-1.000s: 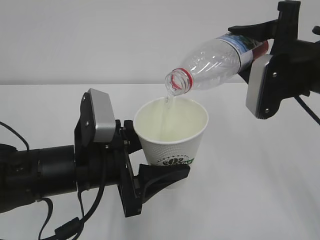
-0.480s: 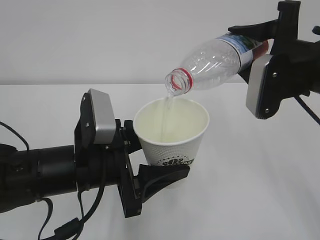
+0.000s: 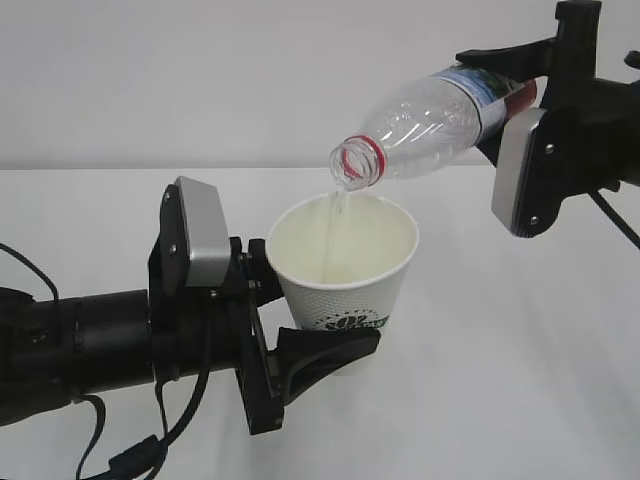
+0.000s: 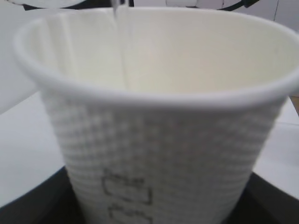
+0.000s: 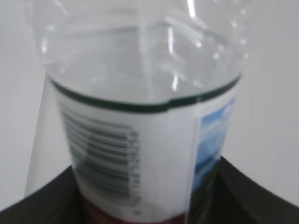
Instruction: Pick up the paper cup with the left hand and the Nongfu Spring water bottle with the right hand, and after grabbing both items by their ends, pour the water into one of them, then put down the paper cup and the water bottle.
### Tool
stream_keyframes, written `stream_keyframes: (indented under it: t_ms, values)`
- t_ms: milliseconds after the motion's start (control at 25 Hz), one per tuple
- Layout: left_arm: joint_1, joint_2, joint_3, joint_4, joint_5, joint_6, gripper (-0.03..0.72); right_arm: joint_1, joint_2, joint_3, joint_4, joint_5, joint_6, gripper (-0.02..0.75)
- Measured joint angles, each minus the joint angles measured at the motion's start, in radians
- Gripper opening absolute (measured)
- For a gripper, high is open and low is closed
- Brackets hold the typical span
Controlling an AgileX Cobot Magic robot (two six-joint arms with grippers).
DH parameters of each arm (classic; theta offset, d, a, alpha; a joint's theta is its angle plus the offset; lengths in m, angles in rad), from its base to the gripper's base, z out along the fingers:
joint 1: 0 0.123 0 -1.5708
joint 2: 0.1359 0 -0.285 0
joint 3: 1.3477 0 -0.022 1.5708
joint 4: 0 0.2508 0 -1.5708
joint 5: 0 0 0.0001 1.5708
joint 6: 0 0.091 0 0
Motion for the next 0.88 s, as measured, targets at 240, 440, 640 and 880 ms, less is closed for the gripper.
stream_keyframes:
  t_ms: [240,440,640,880]
  values:
    - [0.000,0.000,0.000,0.000,-0.006,0.000,0.533,0.000,0.000,0.000,0.000,-0.003,0.000,0.448]
    - [0.000,0.000,0.000,0.000,-0.006,0.000,0.533,0.000,0.000,0.000,0.000,-0.003,0.000,0.448]
    - [0.000,0.000,0.000,0.002,-0.006,0.000,0.533,0.000,0.000,0.000,0.000,-0.003,0.000,0.448]
    - [0.000,0.000,0.000,0.002,-0.006,0.000,0.533,0.000,0.000,0.000,0.000,-0.003,0.000,0.448]
